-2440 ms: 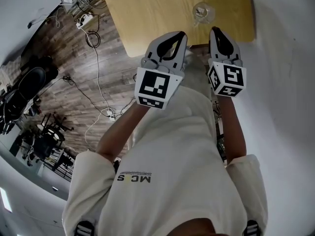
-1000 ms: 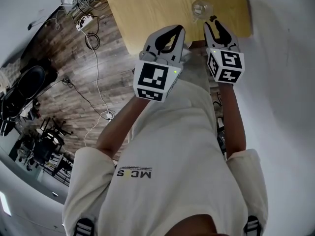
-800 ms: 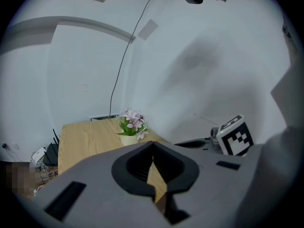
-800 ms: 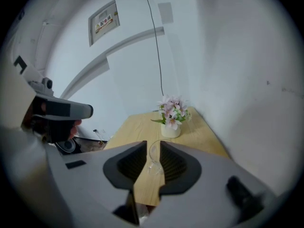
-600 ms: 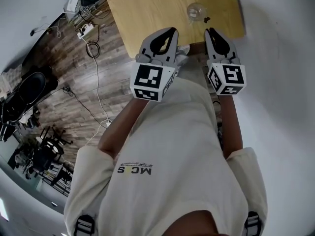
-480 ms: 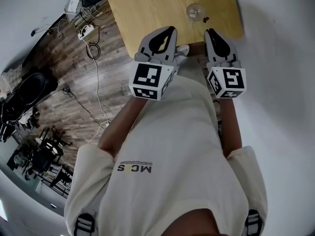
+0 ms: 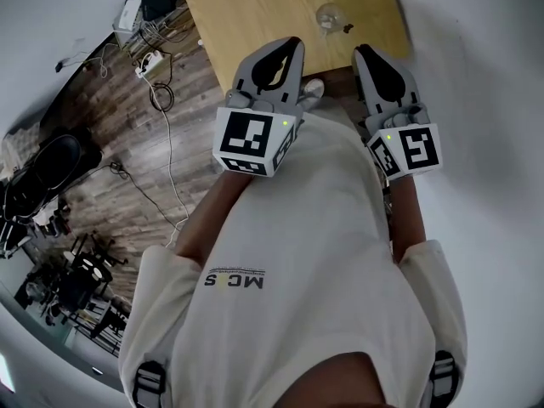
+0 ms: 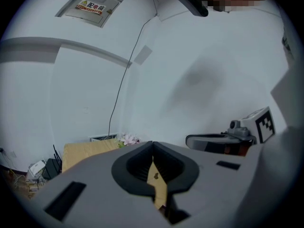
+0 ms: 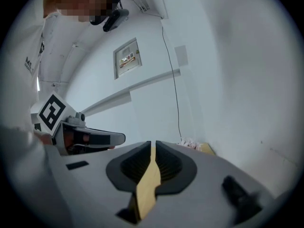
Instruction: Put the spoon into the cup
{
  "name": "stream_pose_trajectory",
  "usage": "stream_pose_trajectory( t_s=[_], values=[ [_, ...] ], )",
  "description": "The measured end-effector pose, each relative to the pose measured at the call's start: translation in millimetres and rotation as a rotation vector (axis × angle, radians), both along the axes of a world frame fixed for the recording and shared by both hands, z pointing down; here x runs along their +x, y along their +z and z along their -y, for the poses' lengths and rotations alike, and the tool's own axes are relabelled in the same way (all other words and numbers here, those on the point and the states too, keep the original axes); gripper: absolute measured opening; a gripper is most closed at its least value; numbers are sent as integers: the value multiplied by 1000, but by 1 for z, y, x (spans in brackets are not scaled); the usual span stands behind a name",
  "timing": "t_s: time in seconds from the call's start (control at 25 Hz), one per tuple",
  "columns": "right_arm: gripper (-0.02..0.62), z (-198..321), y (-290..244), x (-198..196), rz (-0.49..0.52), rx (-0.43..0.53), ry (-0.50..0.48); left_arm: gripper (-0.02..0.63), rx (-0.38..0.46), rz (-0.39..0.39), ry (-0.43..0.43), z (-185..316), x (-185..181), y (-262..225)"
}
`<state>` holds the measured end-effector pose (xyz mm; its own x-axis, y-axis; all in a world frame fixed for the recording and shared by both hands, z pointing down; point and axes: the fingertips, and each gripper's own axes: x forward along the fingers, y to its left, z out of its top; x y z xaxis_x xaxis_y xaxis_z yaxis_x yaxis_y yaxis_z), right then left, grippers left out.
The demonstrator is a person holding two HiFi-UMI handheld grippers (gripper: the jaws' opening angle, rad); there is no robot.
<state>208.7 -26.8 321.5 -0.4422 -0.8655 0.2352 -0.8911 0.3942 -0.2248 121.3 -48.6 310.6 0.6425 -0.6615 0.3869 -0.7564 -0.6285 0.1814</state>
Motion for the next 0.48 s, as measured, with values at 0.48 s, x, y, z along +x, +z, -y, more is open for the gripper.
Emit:
stream_pose_trajectory(
  t_s=[0.48],
  values=[
    [44,-13,-9,14,-73,34,-72,14,46,-5,18,-10,2,-7]
  ],
)
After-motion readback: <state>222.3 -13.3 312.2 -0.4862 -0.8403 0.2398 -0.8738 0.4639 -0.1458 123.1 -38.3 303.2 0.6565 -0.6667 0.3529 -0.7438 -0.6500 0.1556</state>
